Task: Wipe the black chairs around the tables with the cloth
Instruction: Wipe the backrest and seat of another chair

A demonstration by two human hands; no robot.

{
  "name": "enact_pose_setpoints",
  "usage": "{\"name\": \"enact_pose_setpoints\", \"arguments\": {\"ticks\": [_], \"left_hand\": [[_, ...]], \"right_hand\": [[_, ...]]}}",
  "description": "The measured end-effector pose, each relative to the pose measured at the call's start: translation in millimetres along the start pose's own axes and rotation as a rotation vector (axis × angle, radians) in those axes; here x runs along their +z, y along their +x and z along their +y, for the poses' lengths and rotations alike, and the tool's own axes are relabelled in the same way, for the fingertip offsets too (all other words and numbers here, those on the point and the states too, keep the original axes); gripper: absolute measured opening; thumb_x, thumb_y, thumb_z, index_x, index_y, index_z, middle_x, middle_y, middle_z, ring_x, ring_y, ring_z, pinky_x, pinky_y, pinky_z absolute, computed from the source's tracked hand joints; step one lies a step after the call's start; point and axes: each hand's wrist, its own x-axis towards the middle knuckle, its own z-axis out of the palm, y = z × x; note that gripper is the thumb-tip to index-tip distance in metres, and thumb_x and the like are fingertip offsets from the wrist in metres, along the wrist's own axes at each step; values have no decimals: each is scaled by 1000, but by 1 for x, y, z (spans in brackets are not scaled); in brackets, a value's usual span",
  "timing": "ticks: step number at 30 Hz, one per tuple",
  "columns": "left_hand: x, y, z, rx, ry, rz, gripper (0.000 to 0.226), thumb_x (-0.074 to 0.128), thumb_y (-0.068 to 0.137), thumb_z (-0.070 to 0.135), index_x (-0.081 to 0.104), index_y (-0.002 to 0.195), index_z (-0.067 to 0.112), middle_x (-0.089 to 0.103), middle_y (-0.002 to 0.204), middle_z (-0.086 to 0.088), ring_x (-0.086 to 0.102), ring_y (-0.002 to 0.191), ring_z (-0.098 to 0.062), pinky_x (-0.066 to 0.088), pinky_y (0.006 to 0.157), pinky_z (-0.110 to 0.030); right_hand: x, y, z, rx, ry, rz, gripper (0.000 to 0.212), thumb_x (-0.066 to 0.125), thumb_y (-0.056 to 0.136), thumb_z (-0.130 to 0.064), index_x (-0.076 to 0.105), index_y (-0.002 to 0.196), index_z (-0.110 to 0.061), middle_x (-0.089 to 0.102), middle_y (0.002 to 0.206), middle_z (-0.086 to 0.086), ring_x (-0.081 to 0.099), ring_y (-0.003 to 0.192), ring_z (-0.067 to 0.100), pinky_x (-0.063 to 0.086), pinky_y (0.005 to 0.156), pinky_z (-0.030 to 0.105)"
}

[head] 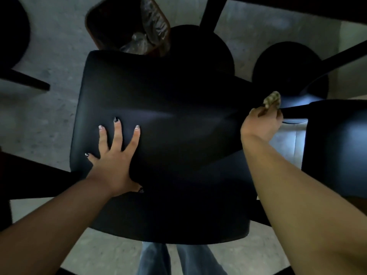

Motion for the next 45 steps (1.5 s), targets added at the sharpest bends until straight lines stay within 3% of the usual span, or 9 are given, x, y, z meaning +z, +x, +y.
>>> {"name": "enact_pose_setpoints", "arguments": {"ticks": [7,15,19,23,28,35,40,42,45], "left_hand": [[12,5,0,-7,27,115,158,88,42,61,-35,139,45,-52,144,1,-33,139,-40,23,98,-79],[17,8,-4,-1,-23,142,159,91,40,56,-32,141,49,-54,142,6,-35,138,-35,16,97,-81],[15,6,-4,6,-32,144,158,92,41,54,-30,142,49,-52,143,7,-34,139,-35,16,98,-80],[16,6,-1,-9,-2,163,159,90,42,58,-35,139,46,-49,145,2,-32,140,-38,20,99,-79],[18,7,-1,-17,3,179,155,89,47,58,-36,139,45,-51,144,1,-32,139,-40,18,101,-77],[20,10,0,-17,19,193,158,90,41,60,-33,140,46,-46,147,2,-27,141,-40,21,97,-79],[19,10,-1,-7,10,191,157,91,42,57,-30,141,48,-45,148,6,-26,142,-37,21,99,-79],[19,10,-1,-6,19,190,157,91,42,57,-30,141,47,-44,148,5,-25,142,-38,22,98,-79],[18,9,0,-11,22,189,158,91,43,56,-32,141,46,-45,147,3,-26,142,-39,21,99,-78]], "right_hand": [[19,-5,-34,-370,-271,-102,50,42,86,-4,50,134,-17,44,143,8,35,134,32,24,112,37],[93,-103,-108,-907,-383,-490,61,39,91,-3,23,149,-5,18,158,11,7,147,28,-7,115,37],[65,-89,-89,-1090,-298,-501,62,39,80,4,39,142,-1,34,150,20,25,141,39,11,116,42],[-3,-29,-10,-711,-111,-200,58,35,69,-1,65,119,-5,56,129,16,51,120,39,36,107,46],[-15,-53,22,45,19,26,50,38,92,5,39,142,1,30,151,19,29,140,31,21,115,29],[37,-178,-35,-361,4,-90,57,45,74,16,47,131,13,37,144,28,27,139,42,11,119,39],[29,-213,-23,-772,-2,-516,54,51,78,17,49,132,9,38,145,25,29,140,38,21,117,49],[11,-186,-7,-687,22,-402,51,48,76,18,55,125,11,44,139,29,36,134,44,22,115,51],[-11,-125,9,-197,82,-26,51,44,82,13,51,132,4,34,147,25,27,141,38,17,119,38]]}}
